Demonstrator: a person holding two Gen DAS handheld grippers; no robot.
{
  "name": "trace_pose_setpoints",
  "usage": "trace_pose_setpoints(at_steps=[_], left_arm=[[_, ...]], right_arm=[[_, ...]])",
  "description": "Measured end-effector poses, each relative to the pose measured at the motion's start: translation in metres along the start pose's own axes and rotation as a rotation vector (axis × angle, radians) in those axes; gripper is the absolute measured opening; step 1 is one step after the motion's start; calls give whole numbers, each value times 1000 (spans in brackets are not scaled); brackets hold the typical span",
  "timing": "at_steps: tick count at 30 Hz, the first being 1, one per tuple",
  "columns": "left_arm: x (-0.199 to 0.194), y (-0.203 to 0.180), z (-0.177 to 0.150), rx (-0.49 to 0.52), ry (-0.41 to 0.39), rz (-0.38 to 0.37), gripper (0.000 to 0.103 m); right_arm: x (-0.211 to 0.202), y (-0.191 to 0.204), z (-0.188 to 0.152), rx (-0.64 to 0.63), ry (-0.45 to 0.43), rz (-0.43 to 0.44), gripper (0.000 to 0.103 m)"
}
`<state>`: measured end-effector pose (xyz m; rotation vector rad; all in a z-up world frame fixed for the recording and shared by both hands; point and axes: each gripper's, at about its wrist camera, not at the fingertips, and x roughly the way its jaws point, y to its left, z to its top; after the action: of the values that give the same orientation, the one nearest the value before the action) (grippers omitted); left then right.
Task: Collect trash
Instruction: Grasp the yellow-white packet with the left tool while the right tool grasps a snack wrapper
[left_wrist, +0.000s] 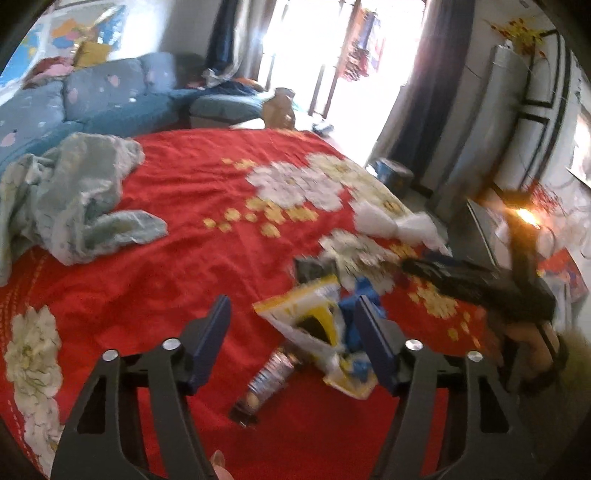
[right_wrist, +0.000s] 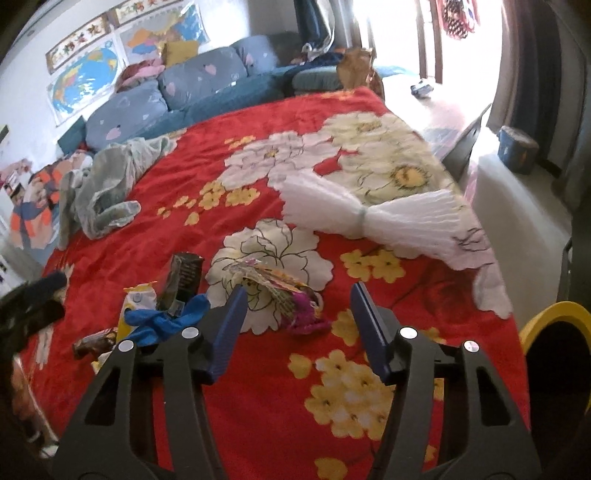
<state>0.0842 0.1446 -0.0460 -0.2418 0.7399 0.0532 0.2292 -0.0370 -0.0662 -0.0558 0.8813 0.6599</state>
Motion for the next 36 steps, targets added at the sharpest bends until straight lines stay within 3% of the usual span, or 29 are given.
trace_pose_setpoints(at_steps=[3, 8, 13, 22, 24, 32, 36], left_arm=[[3, -11, -10, 29, 42, -39, 54], [8, -27, -28, 54, 104, -70, 51], [15, -34, -40, 50, 136, -70, 43], [24, -19, -44, -64, 162, -107, 28], [27, -15, -45, -89, 164, -112, 20], [19, -15, -39, -80, 111, -111, 7], [5, -18, -32, -53, 61, -100, 7]], right_arm=[[14, 0, 1, 1, 34, 6, 41], [28, -2, -2, 14, 79, 18, 20], [24, -5, -8, 33, 62, 28, 19], [4, -15, -21, 69, 25, 34, 18], [-2, -16, -24, 72, 16, 33, 18], [-26, -20, -33, 69, -27, 16, 18], [-35, -21, -37, 71, -40, 17, 18]])
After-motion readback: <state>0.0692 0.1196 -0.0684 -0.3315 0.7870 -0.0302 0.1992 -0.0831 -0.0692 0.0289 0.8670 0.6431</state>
